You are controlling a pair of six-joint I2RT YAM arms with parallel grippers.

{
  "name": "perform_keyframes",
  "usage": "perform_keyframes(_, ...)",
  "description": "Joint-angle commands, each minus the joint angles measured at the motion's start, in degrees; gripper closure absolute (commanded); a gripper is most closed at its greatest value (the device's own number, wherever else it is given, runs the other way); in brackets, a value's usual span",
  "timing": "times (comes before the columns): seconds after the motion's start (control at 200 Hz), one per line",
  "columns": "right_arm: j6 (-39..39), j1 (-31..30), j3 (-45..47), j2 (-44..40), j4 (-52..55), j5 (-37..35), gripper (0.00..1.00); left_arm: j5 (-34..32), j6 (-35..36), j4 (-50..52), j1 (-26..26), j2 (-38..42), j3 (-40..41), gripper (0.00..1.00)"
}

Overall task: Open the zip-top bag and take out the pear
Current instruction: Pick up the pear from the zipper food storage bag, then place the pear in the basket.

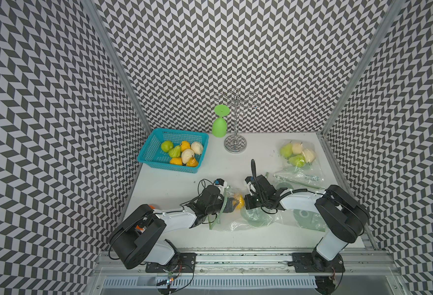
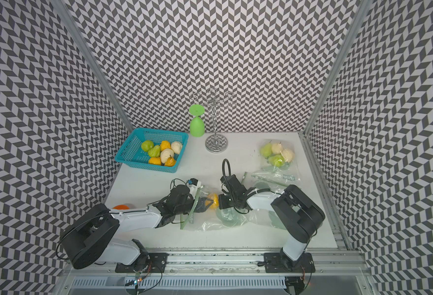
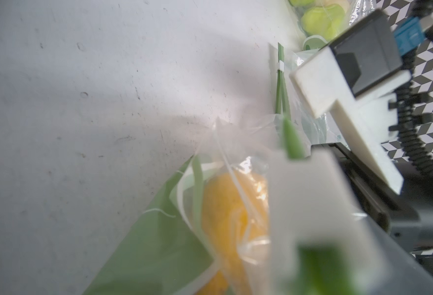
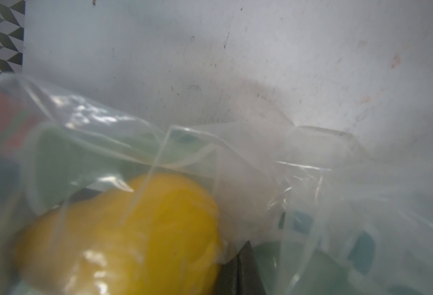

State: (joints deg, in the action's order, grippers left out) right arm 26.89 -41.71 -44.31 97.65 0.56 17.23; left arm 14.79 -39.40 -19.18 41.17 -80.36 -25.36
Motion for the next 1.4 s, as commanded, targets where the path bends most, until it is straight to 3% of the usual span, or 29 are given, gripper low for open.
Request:
perform_keyframes(0.0,1.7,1.0,1.7,0.3,-0.9,-0.9,1.00,0.3,1.5,3.9,-0.8,2.8,0.6,0.56)
perform_keyframes(0.431,5.2,5.2,2.7,1.3,-2.5,-3.6,1.00,3.7,4.1,18.9,-10.7,20.1,1.3,0.67)
perform_keyframes(0.696,8.9,7.2,3.5,1.5,-3.9,-7.3,1.00,2.7,10.6,35.1,-22.1,27.4,-8.3,0.65)
perform_keyframes(0.871,11.3,8.0,2.6,0.4,-5.1,-9.8,1.00,0.8,16.1,39.7,-29.5,22.7,-16.9,0.65)
perform_keyframes(1.127,11.3,8.3,0.9,-0.9,-7.3,-10.7,1.00,-0.2,20.4,38.0,-38.3,13.2,-27.4,0.65)
perform_keyframes(1.297,9.3,8.3,2.2,-6.6,-8.9,-7.7,0.86,0.4,21.0,36.5,-45.9,2.6,-37.7,0.64)
perform_keyframes(1.397,7.3,8.3,1.7,-10.9,-6.0,-6.9,0.70,0.4,20.2,34.2,-50.4,-3.4,-42.4,0.63)
